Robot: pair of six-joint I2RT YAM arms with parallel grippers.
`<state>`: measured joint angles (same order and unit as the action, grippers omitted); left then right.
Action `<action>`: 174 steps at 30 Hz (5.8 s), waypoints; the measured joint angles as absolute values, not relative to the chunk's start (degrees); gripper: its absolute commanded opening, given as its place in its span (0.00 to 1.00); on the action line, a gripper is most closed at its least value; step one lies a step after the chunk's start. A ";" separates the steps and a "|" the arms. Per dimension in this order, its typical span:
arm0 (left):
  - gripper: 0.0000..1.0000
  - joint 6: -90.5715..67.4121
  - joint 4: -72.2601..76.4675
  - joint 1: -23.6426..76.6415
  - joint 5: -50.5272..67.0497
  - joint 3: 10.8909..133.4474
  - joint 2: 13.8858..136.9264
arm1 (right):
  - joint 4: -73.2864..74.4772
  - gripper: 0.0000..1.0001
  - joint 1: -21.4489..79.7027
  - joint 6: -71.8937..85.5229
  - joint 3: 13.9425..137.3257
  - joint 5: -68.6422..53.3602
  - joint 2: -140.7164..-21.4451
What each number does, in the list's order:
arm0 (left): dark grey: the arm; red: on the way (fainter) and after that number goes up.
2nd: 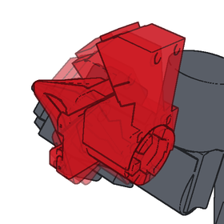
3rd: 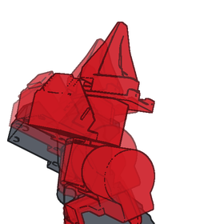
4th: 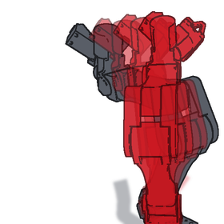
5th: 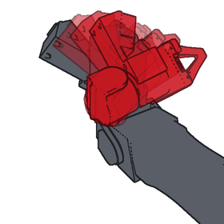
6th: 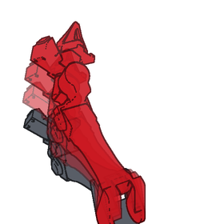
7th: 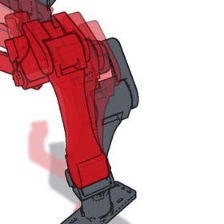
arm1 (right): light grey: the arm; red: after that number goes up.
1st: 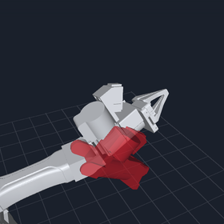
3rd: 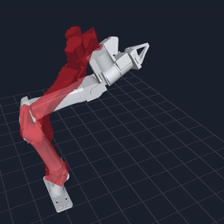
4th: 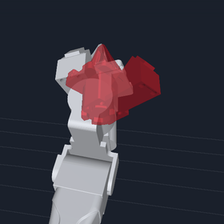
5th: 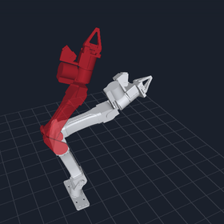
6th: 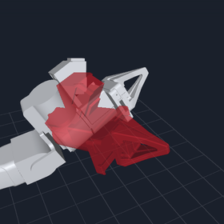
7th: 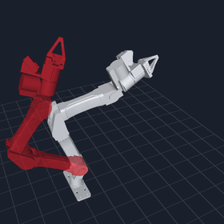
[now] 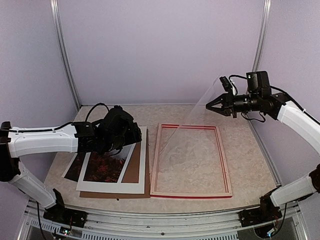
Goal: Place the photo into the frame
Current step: Place the glass panel at the frame body.
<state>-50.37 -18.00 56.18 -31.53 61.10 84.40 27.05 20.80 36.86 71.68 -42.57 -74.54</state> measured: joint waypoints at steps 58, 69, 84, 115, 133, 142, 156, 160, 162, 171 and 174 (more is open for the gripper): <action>0.99 -40.36 -19.14 55.27 -31.90 59.46 88.51 | 21.15 0.00 22.11 36.62 43.99 -20.53 -79.57; 0.99 -40.36 -19.16 55.75 -31.90 59.59 89.23 | 21.71 0.00 22.11 34.63 44.29 -20.53 -80.12; 0.99 -40.36 -19.38 56.27 -31.90 60.49 90.96 | 21.54 0.00 22.11 33.87 44.77 -22.28 -79.92; 0.99 -40.18 -21.58 58.59 -33.50 63.37 94.19 | 21.65 0.00 22.11 34.44 46.39 -21.78 -77.01; 0.99 -40.18 -22.39 58.59 -33.93 63.37 94.19 | 21.96 0.00 22.11 34.92 46.39 -21.71 -77.82; 0.99 -40.18 -22.44 58.59 -33.95 63.37 94.19 | 22.46 0.00 22.11 34.96 46.39 -21.52 -77.82; 0.99 -40.18 -22.44 58.61 -34.00 63.40 94.24 | 23.62 0.00 22.11 34.89 46.39 -20.40 -77.82; 0.99 -40.21 -22.46 58.61 -34.11 63.40 94.26 | 23.68 0.00 22.11 34.89 46.39 -20.34 -77.82; 0.99 -40.21 -22.46 58.61 -34.33 63.40 94.26 | 23.70 0.00 22.11 34.89 46.39 -20.27 -77.82; 0.99 -40.21 -22.48 58.61 -34.61 63.44 94.43 | 23.79 0.00 22.11 34.76 46.39 -20.16 -77.82; 0.99 -40.21 -22.55 58.72 -34.68 63.81 94.89 | 23.83 0.00 22.11 34.76 46.39 -20.05 -77.80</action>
<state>-40.21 -22.55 58.72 -34.68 63.81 94.89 23.83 22.11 34.76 46.39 -20.05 -77.80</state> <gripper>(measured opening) 0.990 0.005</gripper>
